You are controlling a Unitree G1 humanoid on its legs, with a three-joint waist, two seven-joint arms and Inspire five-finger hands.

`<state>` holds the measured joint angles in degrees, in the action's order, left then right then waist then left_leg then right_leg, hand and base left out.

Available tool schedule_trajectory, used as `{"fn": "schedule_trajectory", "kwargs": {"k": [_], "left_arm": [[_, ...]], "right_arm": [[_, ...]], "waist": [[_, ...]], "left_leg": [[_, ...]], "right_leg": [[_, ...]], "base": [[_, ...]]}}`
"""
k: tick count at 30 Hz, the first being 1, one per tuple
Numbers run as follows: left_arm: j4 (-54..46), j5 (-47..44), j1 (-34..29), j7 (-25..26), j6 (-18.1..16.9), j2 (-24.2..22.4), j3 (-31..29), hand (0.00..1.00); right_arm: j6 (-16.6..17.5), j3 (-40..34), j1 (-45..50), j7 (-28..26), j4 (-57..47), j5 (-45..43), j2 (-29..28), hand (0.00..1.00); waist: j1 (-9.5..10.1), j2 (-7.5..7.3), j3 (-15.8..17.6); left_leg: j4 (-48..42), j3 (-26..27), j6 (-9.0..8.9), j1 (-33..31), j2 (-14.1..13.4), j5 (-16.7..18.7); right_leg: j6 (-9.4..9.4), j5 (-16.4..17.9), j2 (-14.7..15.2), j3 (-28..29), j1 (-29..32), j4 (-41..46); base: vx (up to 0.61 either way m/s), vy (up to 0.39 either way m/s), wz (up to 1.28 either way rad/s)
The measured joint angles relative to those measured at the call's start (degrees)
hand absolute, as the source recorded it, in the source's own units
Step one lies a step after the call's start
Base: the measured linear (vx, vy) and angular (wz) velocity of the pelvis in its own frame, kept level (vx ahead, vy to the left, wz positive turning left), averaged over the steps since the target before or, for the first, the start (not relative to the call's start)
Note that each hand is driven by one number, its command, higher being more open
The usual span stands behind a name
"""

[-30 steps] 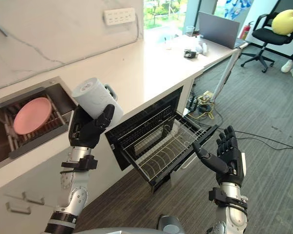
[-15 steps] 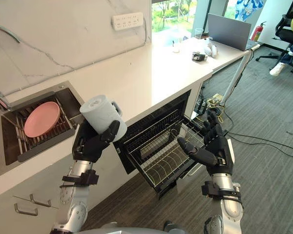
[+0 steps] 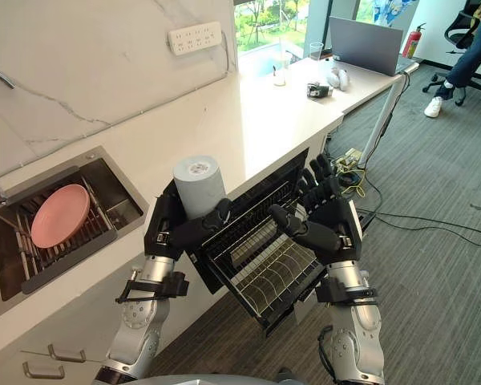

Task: Walk over to the sink, pick up the cup, carry it to the dishwasher, place the cup inside the dishwasher, then close the dishwasher door

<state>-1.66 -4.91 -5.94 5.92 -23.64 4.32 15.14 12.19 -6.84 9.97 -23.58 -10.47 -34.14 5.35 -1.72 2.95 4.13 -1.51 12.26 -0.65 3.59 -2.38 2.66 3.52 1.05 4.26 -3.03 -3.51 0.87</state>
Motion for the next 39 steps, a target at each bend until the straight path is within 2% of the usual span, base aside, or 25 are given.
{"fn": "schedule_trajectory", "kwargs": {"k": [5,9,18,25,32,36,37,39], "left_arm": [[1.8,8.9,1.5,4.6,-0.3,0.2,3.2,0.00],[2.0,11.7,2.7,5.3,-0.3,0.3,5.3,0.00],[2.1,14.0,3.5,5.5,-0.4,1.3,8.1,0.00],[2.1,14.1,3.6,6.0,-0.4,1.4,9.2,0.00],[2.1,14.2,3.9,6.1,-0.5,1.8,10.4,0.00],[2.1,15.8,4.1,6.4,-1.2,2.0,10.7,0.00],[2.0,16.0,4.1,6.4,-1.6,2.1,11.0,0.00],[2.0,16.2,4.3,6.0,-1.9,2.2,11.1,0.00]], "right_arm": [[-0.3,2.9,-1.0,-0.1,-0.4,-0.1,0.0,1.00],[-0.8,4.0,-1.1,0.9,-1.8,0.0,0.0,1.00],[-3.1,6.2,-3.9,2.9,-1.9,0.7,0.4,1.00],[-5.8,8.6,-4.3,3.4,-1.9,5.0,1.4,1.00],[-9.7,9.8,-4.8,3.2,-1.8,8.8,2.7,1.00],[-10.8,10.0,-4.8,3.6,-1.8,9.1,3.2,1.00],[-10.9,10.0,-4.8,3.6,-1.8,9.1,3.4,0.00],[-10.9,9.9,-4.8,3.8,-1.8,9.0,3.5,0.00]], "waist": [[0.03,-1.14,-0.7],[0.10,-1.26,-0.8],[0.01,-2.27,-1.5],[0.07,-2.92,-2.3],[0.33,-3.06,-2.6],[0.33,-3.14,-3.0],[0.34,-3.18,-3.0],[0.33,-3.25,-3.1]], "left_leg": [[1.0,0.6,0.13,0.6,0.3,-0.2],[1.4,1.2,0.25,0.8,0.6,-0.3],[1.9,1.6,0.47,0.9,0.7,-0.4],[2.2,1.7,0.63,1.0,0.9,-0.5],[2.6,1.7,0.95,1.0,1.3,-0.8],[2.9,1.6,0.98,1.1,1.4,-1.0],[2.9,1.6,0.98,1.1,1.4,-1.0],[3.2,1.6,0.96,1.2,1.4,-1.2]], "right_leg": [[0.34,-0.4,0.0,0.6,-0.4,-0.9],[0.60,-0.7,0.3,1.1,-0.3,-1.4],[0.80,-1.1,0.4,1.5,-0.3,-1.9],[0.89,-1.1,0.5,1.5,-0.2,-2.0],[1.16,-1.3,0.9,1.5,-0.2,-2.0],[1.18,-1.3,0.9,1.5,-0.1,-2.0],[1.18,-1.3,0.9,1.5,-0.1,-2.0],[1.18,-1.3,0.9,1.5,-0.1,-2.0]], "base": [[0.00,0.003,-0.04],[-0.01,0.017,-0.07],[0.00,0.000,-0.02],[0.00,0.000,0.00],[-0.01,-0.001,0.00],[0.00,0.000,0.00],[0.00,0.000,0.00],[-0.02,-0.013,0.00]]}}
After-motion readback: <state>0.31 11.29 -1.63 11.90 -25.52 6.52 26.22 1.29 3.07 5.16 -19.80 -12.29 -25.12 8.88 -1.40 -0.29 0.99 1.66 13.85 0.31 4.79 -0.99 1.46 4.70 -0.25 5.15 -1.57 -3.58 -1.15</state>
